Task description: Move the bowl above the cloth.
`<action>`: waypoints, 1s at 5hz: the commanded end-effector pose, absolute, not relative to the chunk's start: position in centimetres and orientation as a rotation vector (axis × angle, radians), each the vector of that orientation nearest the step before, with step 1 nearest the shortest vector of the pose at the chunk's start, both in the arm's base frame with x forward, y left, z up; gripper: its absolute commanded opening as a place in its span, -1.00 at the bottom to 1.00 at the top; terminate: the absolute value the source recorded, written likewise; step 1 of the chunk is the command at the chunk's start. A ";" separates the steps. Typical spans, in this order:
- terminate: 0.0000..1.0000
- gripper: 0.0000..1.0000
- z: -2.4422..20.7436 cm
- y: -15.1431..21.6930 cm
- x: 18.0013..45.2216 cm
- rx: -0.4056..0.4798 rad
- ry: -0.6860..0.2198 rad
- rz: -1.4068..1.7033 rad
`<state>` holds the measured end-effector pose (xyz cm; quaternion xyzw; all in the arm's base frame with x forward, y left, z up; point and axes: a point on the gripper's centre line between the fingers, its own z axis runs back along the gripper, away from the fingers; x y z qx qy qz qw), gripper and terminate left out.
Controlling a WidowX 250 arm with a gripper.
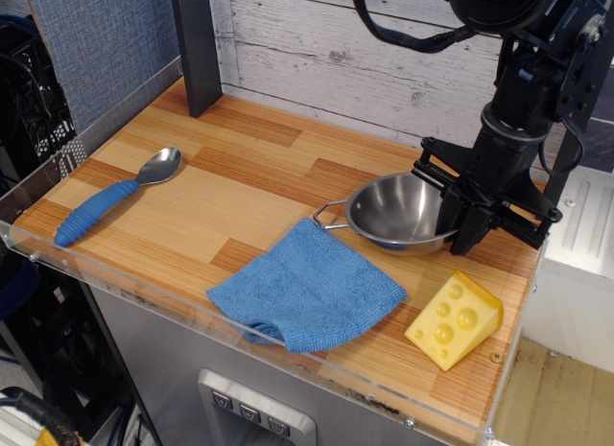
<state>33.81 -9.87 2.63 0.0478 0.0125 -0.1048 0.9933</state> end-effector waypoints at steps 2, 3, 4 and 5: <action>-1.00 1.00 1.3 -9.3 33.9 -0.018 -0.025 -0.238; -1.00 1.00 2.6 -9.6 33.6 -0.045 -0.050 -0.247; -1.00 1.00 5.8 -9.2 33.1 -0.107 -0.118 -0.238; -1.00 1.00 10.1 -7.9 31.8 -0.148 -0.221 -0.193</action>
